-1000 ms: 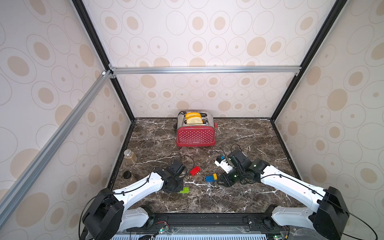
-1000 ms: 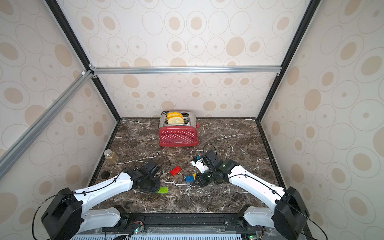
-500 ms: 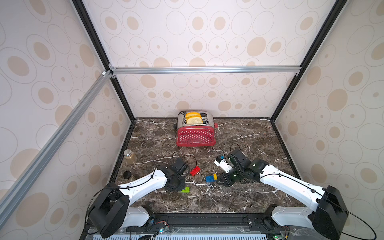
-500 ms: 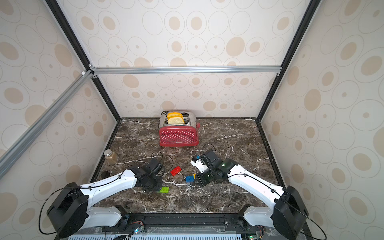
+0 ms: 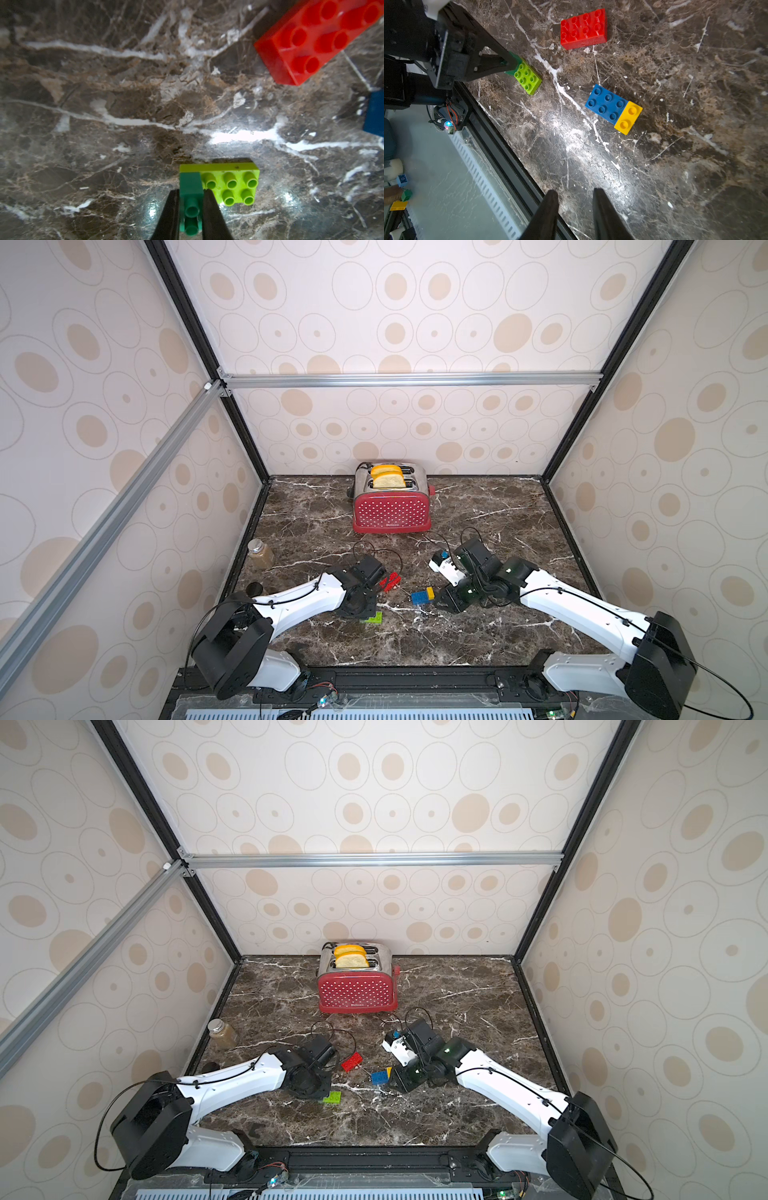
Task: Assemble the number 5 with lego
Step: Assemble the lego brick with the lego brick.
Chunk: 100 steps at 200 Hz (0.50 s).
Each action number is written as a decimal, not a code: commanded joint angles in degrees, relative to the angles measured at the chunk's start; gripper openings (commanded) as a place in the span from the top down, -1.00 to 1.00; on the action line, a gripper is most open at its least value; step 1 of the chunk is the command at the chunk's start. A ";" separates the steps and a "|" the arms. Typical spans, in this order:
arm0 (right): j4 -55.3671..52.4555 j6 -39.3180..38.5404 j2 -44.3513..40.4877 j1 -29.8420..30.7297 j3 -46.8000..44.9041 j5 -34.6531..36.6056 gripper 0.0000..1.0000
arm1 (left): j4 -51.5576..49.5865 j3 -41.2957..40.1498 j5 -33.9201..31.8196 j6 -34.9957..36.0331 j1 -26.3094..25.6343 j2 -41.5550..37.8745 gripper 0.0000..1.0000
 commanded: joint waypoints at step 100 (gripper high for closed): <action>-2.36 0.19 -0.68 0.32 1.27 3.73 0.33 | 6.46 0.38 -3.19 1.57 -0.47 9.16 1.00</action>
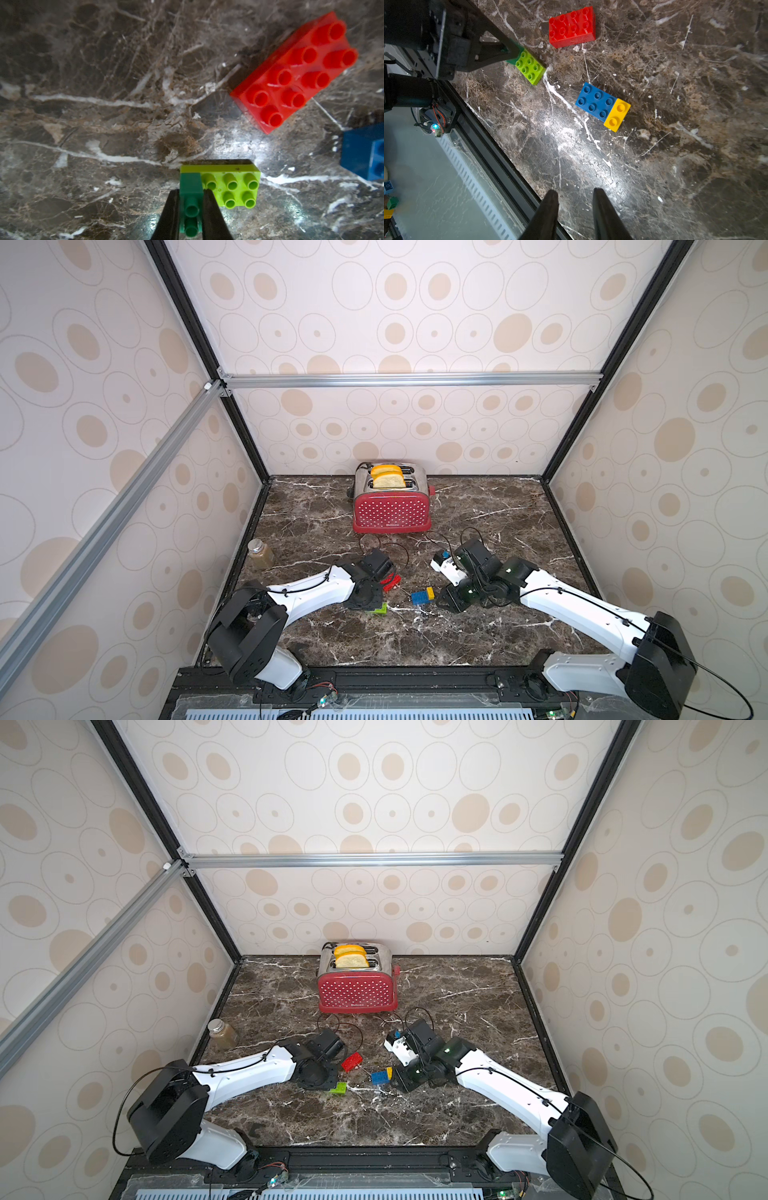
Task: Assemble the number 5 with lego
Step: Assemble the lego brick with the lego brick.
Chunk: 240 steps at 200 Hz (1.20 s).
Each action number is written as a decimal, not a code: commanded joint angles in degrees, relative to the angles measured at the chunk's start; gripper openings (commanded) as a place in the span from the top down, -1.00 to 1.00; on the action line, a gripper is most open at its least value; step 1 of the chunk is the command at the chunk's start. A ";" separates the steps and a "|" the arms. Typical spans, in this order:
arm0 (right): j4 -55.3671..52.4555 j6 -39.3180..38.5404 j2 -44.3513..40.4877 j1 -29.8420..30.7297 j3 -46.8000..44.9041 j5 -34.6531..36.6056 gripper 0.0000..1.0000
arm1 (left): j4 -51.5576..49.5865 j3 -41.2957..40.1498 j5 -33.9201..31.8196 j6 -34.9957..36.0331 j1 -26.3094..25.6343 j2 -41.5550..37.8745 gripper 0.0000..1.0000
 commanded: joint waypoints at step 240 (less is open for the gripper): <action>-2.41 0.17 -1.64 0.21 2.83 2.10 0.29 | -7.06 3.84 -2.36 3.62 -0.24 -5.85 0.15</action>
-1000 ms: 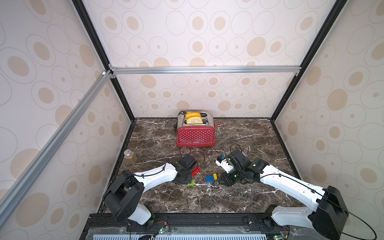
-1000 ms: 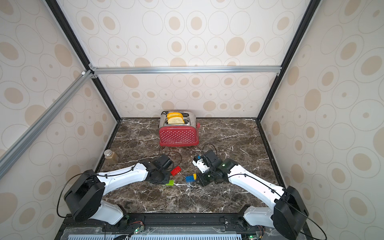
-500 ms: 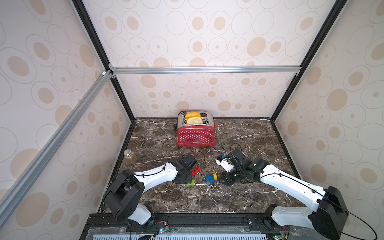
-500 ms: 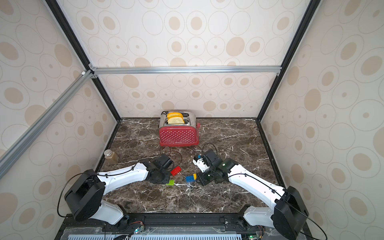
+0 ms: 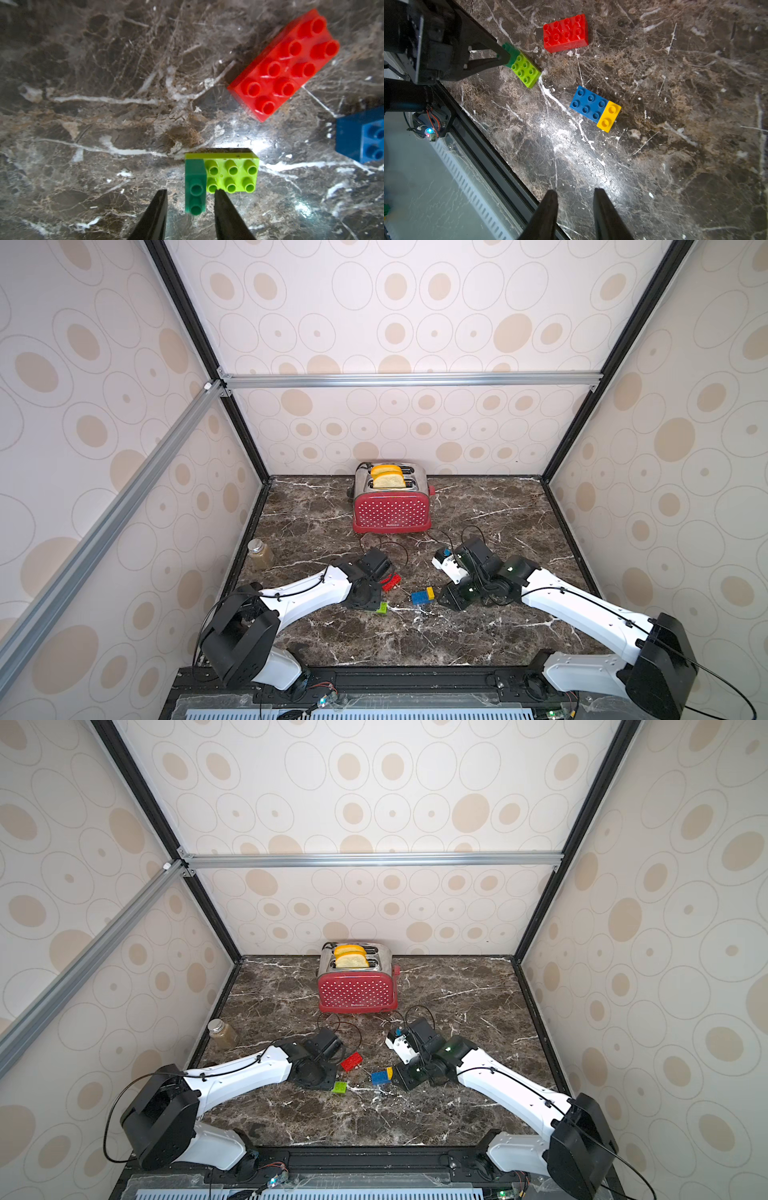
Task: Assemble the number 5 with lego
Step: Assemble the lego brick with the lego brick.
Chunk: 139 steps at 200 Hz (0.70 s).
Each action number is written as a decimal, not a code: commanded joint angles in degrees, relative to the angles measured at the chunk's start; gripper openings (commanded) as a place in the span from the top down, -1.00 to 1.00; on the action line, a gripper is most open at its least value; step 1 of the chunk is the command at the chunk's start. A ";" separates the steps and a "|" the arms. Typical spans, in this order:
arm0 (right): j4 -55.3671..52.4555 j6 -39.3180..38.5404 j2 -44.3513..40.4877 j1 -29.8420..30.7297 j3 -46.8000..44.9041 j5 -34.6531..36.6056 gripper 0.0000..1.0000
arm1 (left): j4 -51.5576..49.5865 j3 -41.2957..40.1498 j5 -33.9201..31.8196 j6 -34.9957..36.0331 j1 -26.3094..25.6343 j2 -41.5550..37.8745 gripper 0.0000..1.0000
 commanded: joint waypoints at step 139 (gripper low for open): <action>-0.82 -0.18 1.00 -1.85 3.21 -0.65 0.17 | -4.97 9.40 1.64 10.63 1.44 -4.40 -0.18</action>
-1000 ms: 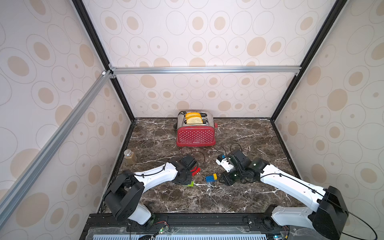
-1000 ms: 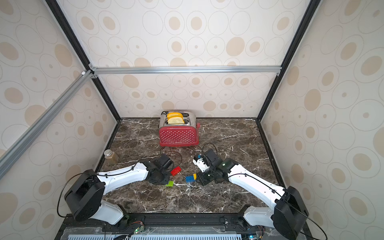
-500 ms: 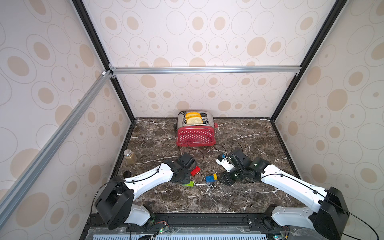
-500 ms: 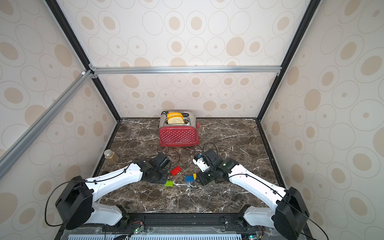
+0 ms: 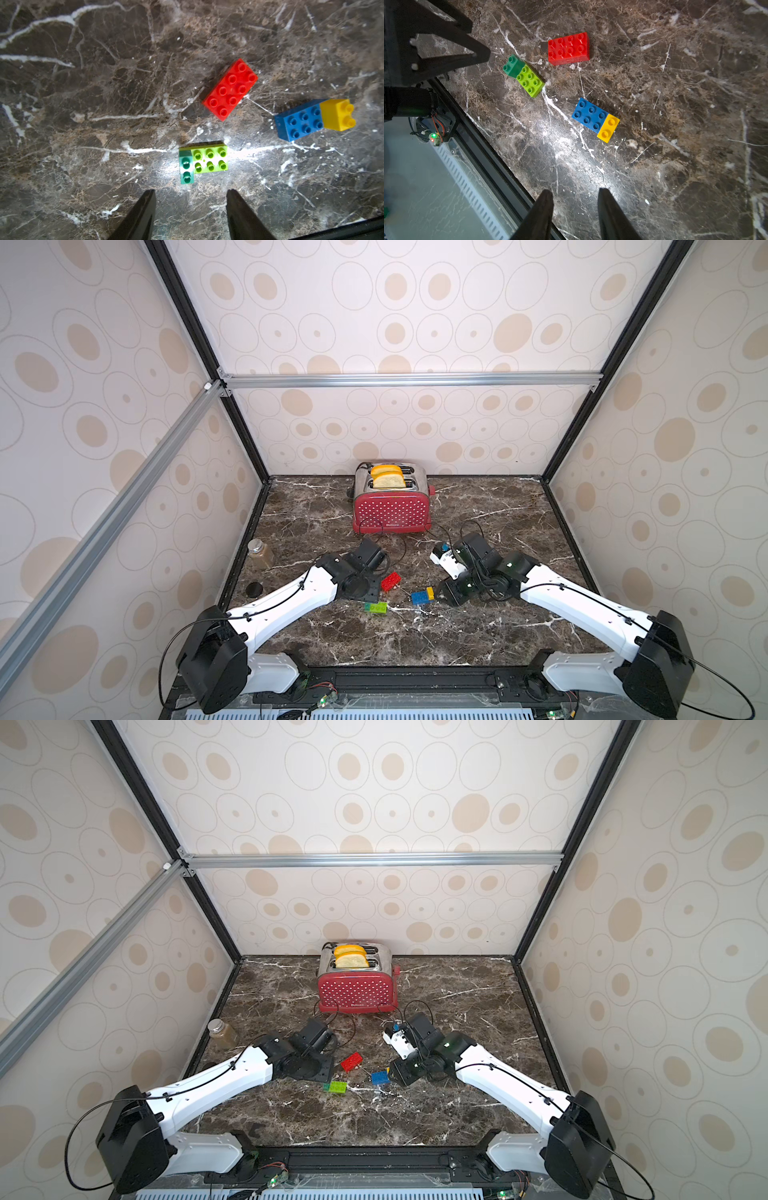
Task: Assemble the number 5 with lego
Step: Pick up the lego brick from the center of the board.
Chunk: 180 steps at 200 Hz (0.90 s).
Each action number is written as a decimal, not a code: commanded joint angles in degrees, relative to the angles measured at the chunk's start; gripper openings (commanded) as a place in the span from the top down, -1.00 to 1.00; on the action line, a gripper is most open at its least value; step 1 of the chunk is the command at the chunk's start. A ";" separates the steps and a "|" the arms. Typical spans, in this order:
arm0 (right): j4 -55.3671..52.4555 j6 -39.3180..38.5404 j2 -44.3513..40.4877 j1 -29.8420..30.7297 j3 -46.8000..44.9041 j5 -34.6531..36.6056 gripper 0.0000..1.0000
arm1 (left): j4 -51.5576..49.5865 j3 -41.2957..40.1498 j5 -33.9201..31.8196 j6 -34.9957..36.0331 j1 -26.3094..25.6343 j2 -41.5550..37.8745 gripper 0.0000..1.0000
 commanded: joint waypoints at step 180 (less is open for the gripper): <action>1.95 -16.11 11.36 -4.06 9.74 -3.83 -0.28 | 0.21 -6.66 8.08 -4.24 12.19 -8.71 -0.27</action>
